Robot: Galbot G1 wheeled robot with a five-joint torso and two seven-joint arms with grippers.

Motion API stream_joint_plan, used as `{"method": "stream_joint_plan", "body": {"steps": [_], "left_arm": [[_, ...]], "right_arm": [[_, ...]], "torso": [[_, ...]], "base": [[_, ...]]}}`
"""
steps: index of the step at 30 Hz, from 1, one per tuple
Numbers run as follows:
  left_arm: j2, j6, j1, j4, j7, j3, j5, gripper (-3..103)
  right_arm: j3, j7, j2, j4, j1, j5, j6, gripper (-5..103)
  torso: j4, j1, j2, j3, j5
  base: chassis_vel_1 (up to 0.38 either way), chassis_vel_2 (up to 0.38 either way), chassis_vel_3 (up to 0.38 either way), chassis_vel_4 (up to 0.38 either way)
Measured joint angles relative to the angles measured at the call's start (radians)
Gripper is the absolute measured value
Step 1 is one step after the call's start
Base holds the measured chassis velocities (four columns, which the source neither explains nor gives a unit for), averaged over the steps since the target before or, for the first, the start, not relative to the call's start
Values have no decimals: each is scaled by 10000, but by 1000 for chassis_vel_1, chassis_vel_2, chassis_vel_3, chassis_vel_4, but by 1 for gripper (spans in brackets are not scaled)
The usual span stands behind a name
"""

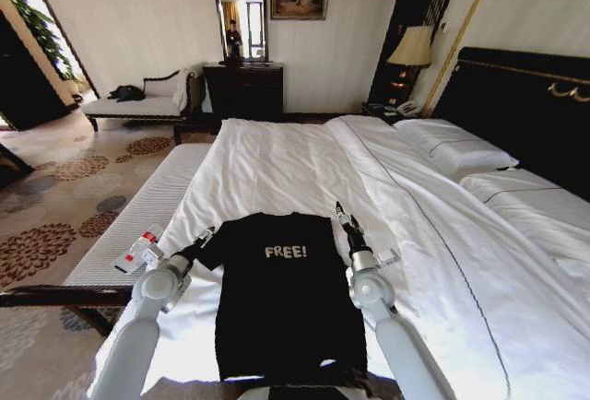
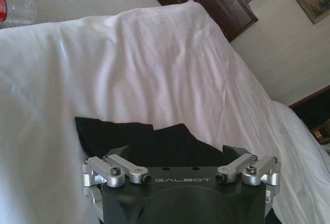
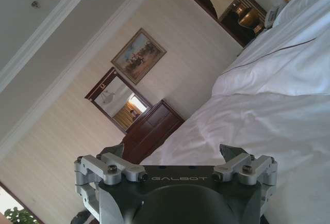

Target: Fold the clothes on the bed.

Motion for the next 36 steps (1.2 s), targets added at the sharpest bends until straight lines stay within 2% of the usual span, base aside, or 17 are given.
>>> {"method": "stream_joint_plan", "body": {"steps": [2,5,6,10,13,20,28,33,35,36], "left_arm": [[17,-3,104,-11,92,-72,-76,100],[67,-606,510,50,650,-327,-825,100],[67,-606,510,50,650,-327,-825,100],[177,-1664,700,597,1459,-587,-1199,100],[241,-1890,790,751,1651,-667,-1359,100],[360,-1974,917,1188,1745,-551,-2071,100],[400,-1847,488,1634,1864,72,-2156,100],[301,-1743,167,1925,1697,239,-2221,101],[254,-1730,117,1974,1644,232,-2118,95],[250,-1726,112,1983,1637,223,-2095,95]], "right_arm": [[13,38,12,1,-4,0,-8,100],[23,175,35,10,-17,-7,-64,100],[23,175,35,10,-17,-7,-64,100],[38,333,-2,2,-42,-13,-145,100],[54,398,-33,-16,-42,-12,-167,100],[75,571,-93,-65,-16,-1,-234,100],[42,707,-91,-107,-4,-2,-259,100],[62,755,-114,-115,-51,-9,-260,100],[94,785,-141,-115,-55,-8,-260,100],[98,793,-145,-115,-54,-9,-260,100]], "torso": [[1,0,0,0,0],[3,0,0,0,-1],[3,0,0,0,-1],[1,0,0,0,-1],[1,0,0,0,-1],[2,-1,0,0,-1],[1,0,0,0,-1],[0,0,0,0,-1],[0,0,0,0,0],[0,0,0,0,-1]], "base": [[0,0,0,0],[0,0,0,0],[0,0,0,0],[0,0,0,0],[0,0,0,0],[0,0,0,0],[0,0,0,0],[0,0,0,0],[0,0,0,0],[0,0,0,0]]}}
